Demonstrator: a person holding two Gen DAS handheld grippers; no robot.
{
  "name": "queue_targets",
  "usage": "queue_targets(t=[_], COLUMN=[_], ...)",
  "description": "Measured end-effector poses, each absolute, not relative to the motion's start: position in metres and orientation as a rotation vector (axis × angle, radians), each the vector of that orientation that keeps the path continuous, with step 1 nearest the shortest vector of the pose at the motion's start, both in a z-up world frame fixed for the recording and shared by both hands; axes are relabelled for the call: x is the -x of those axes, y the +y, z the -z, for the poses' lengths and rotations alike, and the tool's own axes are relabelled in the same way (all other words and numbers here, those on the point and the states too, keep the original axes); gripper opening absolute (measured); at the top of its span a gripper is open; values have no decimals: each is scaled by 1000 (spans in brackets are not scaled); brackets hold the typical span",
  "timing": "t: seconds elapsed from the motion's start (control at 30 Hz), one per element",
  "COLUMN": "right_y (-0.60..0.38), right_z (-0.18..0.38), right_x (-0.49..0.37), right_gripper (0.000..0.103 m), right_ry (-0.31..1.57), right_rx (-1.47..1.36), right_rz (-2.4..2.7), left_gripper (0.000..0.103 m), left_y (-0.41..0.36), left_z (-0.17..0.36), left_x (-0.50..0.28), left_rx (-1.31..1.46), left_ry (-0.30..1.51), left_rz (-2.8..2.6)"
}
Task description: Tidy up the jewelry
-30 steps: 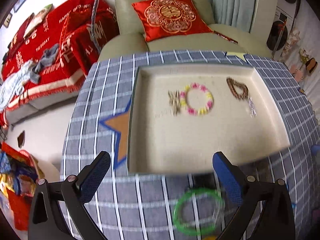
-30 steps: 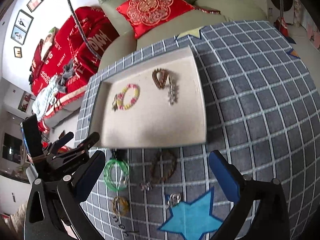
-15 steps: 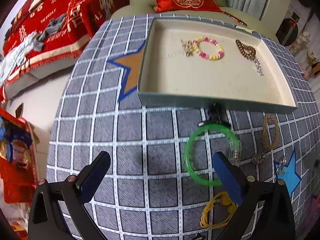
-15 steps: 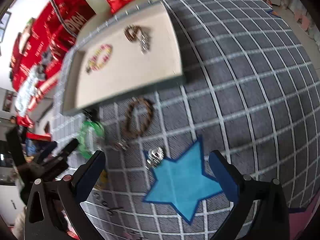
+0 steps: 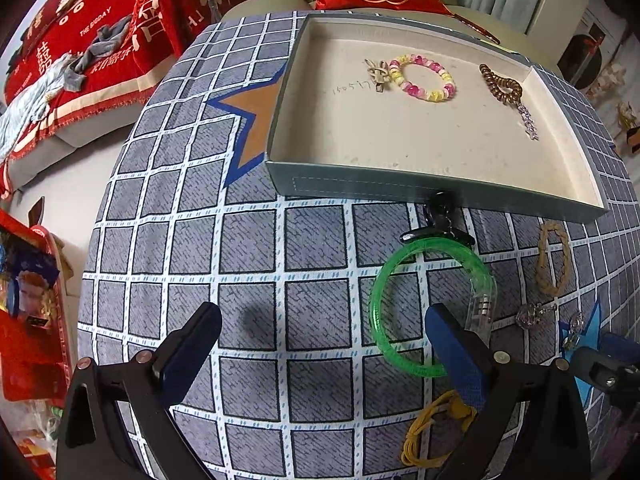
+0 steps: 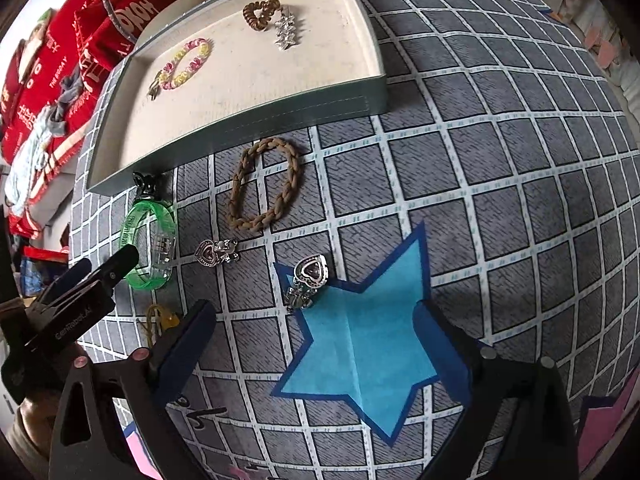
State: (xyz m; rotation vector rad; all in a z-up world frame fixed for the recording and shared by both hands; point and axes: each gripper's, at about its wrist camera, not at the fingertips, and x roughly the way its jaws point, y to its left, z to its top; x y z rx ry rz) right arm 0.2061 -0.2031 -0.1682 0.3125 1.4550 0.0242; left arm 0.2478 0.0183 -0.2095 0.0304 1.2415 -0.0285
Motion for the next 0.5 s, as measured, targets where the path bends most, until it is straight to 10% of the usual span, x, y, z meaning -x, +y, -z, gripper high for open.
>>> queue_targets(t=[0.5], right_y=[-153], right_z=[170], right_x=[-218], right_gripper=[56], right_ry=[1423], right_rx=[-57], right_rz=[43], left_gripper=[75], left_y=[-10], left_z=[208], left_x=[-250], left_rx=[-105], left_ry=[1217], left_rz=[139])
